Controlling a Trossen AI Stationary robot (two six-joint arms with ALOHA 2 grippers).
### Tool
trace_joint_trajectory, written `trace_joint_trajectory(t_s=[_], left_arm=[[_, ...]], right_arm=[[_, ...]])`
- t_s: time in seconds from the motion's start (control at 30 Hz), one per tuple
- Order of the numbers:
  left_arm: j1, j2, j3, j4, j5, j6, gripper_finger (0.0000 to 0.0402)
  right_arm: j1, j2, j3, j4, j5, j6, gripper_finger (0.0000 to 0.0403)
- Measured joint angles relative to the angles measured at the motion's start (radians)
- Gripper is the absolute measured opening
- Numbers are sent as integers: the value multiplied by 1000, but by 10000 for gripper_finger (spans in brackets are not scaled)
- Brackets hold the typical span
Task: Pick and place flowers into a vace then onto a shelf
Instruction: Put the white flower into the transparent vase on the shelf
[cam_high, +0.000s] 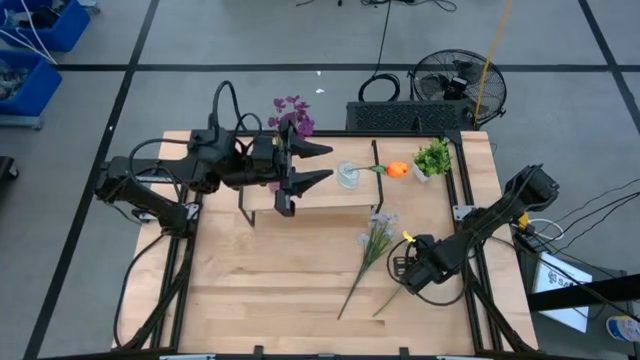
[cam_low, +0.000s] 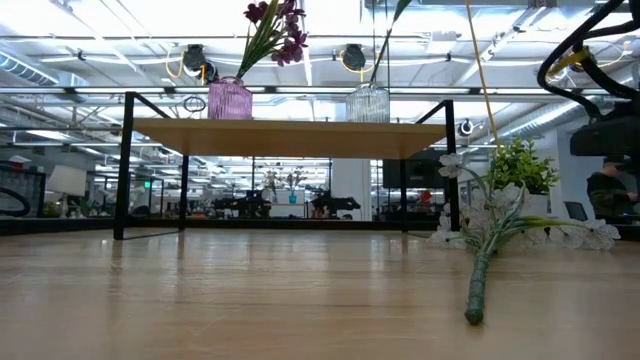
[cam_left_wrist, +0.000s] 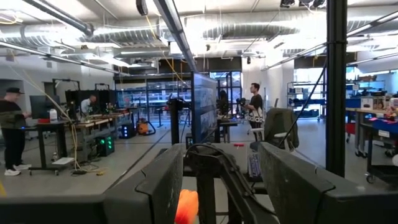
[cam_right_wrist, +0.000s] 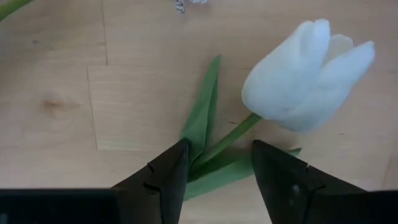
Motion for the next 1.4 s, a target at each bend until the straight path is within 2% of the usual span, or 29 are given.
trace_joint_trajectory(t_s=[0.17, 0.3, 0.43, 0.53, 0.7, 0.83, 1.0, 1.13, 1.23, 1.4], left_arm=[[1, 0, 0, 0, 0, 0, 214], [1, 0, 0, -1, 0, 0, 214], [1, 0, 0, -1, 0, -1, 214], [1, 0, 0, -2, 0, -2, 214], [1, 0, 0, -1, 0, -3, 214], [1, 0, 0, 0, 0, -3, 214], [1, 0, 0, 1, 0, -8, 214], [1, 0, 0, 2, 0, -11, 214], [1, 0, 0, 7, 0, -11, 214], [1, 0, 0, 51, 0, -11, 214]], right_arm=[[0, 6, 0, 7, 27, -23, 131], [0, 3, 0, 11, 102, -48, 69], [0, -4, 0, 28, 108, -102, 11], [1, -32, 0, 63, 117, -141, 10], [16, -126, 13, 108, 255, -227, 3], [16, -226, 20, 147, 289, -327, 3], [16, -345, 20, 326, 284, -559, 2], [15, -413, 20, 551, 289, -777, 1], [5, -441, 20, 751, 362, -1080, 1], [-19, -454, 21, 1143, 461, -1709, 1]])
